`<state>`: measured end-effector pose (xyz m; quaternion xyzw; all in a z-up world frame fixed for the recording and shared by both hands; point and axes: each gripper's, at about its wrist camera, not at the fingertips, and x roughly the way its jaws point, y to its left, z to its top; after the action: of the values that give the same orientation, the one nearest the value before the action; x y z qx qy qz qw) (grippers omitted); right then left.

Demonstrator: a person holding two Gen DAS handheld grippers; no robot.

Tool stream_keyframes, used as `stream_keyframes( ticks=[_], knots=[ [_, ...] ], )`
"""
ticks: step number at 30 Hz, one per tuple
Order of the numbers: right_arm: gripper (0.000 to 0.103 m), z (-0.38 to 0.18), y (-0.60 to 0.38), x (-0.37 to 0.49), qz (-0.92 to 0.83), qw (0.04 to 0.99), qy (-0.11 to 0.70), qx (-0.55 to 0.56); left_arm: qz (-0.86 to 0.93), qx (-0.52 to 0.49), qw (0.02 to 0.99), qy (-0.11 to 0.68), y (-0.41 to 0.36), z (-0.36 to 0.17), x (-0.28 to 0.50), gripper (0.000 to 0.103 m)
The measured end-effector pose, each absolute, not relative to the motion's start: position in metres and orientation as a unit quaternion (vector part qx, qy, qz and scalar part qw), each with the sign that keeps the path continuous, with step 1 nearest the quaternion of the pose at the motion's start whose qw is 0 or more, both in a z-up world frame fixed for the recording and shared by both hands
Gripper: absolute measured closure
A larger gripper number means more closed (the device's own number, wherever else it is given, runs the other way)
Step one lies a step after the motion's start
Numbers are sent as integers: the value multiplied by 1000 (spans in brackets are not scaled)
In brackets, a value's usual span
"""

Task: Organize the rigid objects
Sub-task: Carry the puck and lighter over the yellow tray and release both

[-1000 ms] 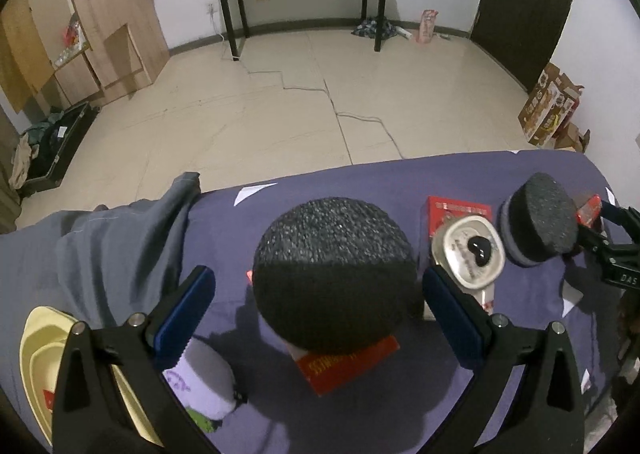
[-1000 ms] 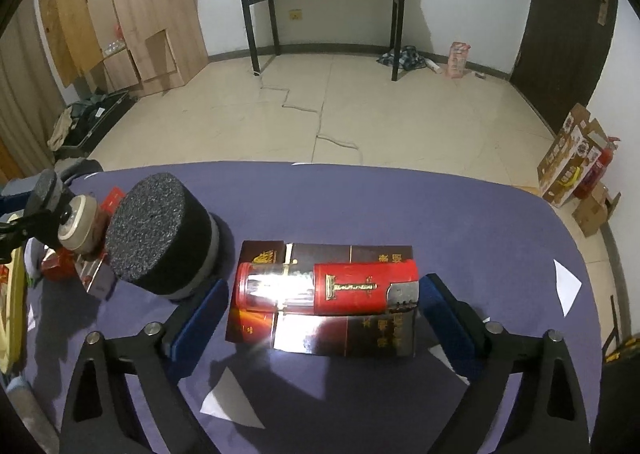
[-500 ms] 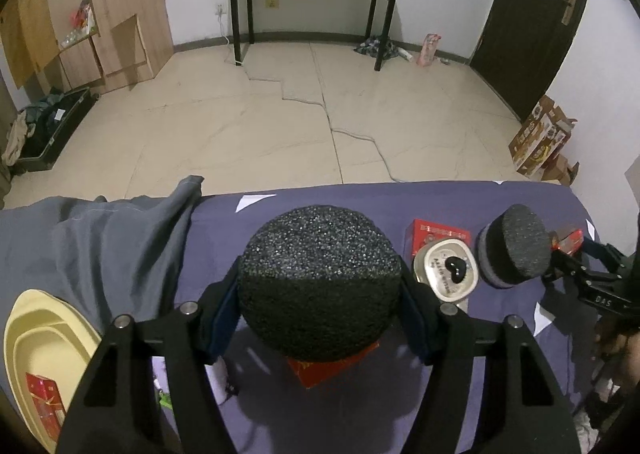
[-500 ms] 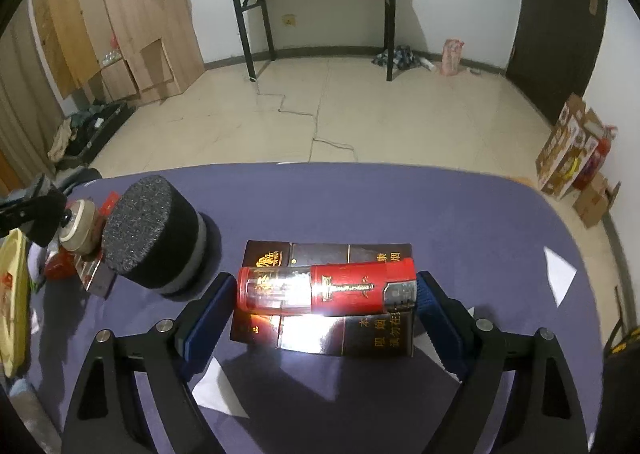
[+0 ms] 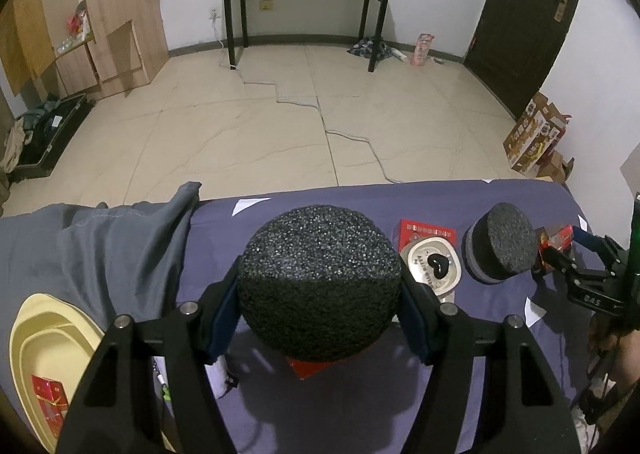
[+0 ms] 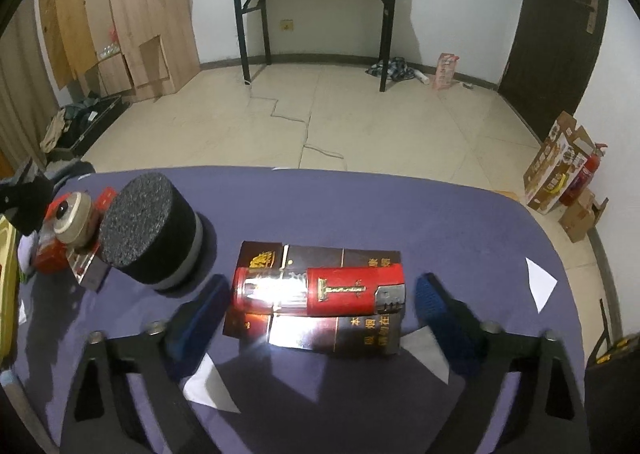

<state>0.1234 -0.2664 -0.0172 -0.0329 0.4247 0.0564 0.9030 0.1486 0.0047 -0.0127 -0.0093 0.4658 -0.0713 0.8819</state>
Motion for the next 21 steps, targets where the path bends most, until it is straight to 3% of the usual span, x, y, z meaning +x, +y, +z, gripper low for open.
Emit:
stream_keyframes(
  ticks=[11,21],
  knots=[
    [20,-5,-277,104,53,919,391,-5,-67,-25,885,461,18,3,127,34],
    [20,51,-294,33,68,936,344,13,-13,-63,904,422,116,75,43,34]
  ],
)
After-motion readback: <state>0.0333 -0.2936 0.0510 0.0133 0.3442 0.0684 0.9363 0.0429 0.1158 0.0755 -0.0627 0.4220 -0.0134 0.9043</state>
